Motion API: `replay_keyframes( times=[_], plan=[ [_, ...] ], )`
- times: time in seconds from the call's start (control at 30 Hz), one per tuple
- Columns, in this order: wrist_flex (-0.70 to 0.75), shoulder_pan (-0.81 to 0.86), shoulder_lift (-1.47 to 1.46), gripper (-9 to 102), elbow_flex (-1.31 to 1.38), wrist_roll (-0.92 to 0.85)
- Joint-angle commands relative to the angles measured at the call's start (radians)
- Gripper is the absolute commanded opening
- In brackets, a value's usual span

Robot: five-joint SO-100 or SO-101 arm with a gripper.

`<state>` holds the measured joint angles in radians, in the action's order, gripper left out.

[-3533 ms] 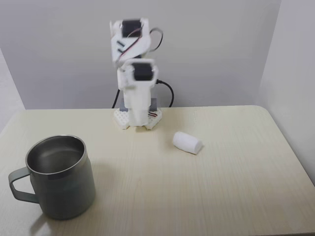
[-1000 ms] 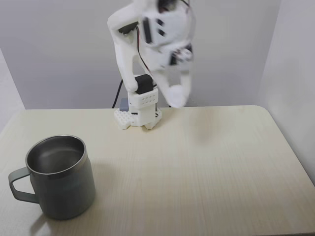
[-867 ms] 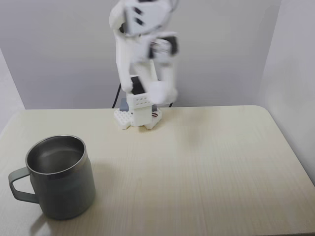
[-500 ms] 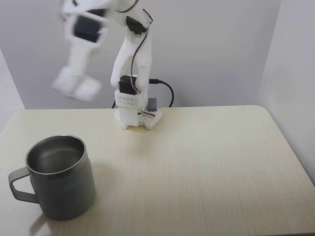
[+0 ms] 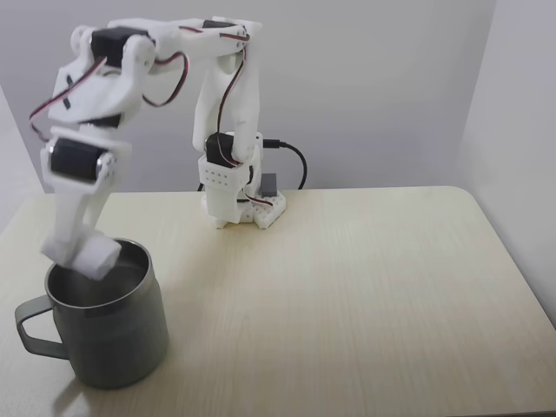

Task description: Grasp a dressing and put it in the cup.

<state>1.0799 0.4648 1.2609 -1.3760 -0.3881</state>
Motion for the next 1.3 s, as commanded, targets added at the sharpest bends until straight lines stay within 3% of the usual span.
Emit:
replay_keyframes(
  times=[0.0, 0.27, 0.4, 0.5, 1.27],
  plan=[
    [-0.018, -0.002, -0.002, 0, 0.005, -0.002],
    [-0.028, -0.011, -0.032, 0, 0.054, -0.025],
    [-0.048, -0.017, -0.114, 22, 0.123, -0.057],
    [-0.048, -0.023, -0.167, 27, 0.160, -0.061],
    [-0.046, -0.032, -0.158, 27, 0.179, -0.089]
  ],
)
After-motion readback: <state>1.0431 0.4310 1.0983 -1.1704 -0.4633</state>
